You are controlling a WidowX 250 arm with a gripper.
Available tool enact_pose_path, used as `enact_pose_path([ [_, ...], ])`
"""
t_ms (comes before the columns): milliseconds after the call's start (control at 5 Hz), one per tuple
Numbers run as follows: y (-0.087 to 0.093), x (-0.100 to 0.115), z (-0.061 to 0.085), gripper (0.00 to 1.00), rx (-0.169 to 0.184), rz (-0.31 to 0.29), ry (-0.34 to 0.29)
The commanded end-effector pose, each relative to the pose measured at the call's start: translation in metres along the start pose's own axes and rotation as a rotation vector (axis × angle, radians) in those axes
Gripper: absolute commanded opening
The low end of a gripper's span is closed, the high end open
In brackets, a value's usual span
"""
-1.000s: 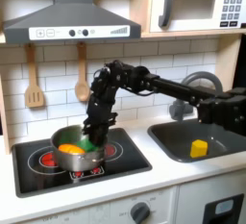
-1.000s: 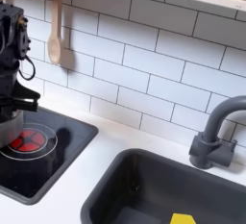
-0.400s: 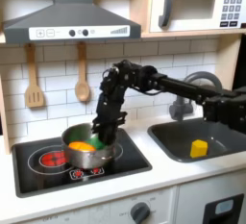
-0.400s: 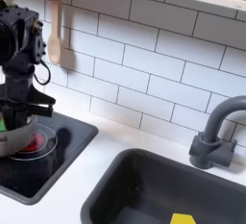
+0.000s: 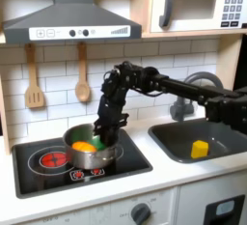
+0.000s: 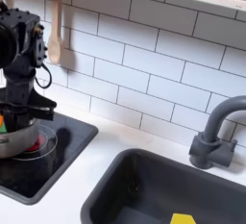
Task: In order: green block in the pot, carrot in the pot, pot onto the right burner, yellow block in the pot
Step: 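Slide the pot onto the right burner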
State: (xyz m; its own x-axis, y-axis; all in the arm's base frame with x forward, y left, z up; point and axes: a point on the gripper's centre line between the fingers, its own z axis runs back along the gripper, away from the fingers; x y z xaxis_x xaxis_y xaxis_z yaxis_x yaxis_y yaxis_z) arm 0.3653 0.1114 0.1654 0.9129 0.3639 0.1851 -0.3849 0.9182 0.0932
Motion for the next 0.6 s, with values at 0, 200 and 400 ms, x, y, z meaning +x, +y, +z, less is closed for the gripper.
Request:
enact_pose_path([
  [0,0.0037,0.005,0.0104,0.0,0.009,0.023,-0.034],
  [200,0.0022,0.0039,0.01,1.0,-0.017,0.041,-0.007],
  [400,0.0009,0.0069,0.0162,1.0,0.022,0.05,-0.021],
])
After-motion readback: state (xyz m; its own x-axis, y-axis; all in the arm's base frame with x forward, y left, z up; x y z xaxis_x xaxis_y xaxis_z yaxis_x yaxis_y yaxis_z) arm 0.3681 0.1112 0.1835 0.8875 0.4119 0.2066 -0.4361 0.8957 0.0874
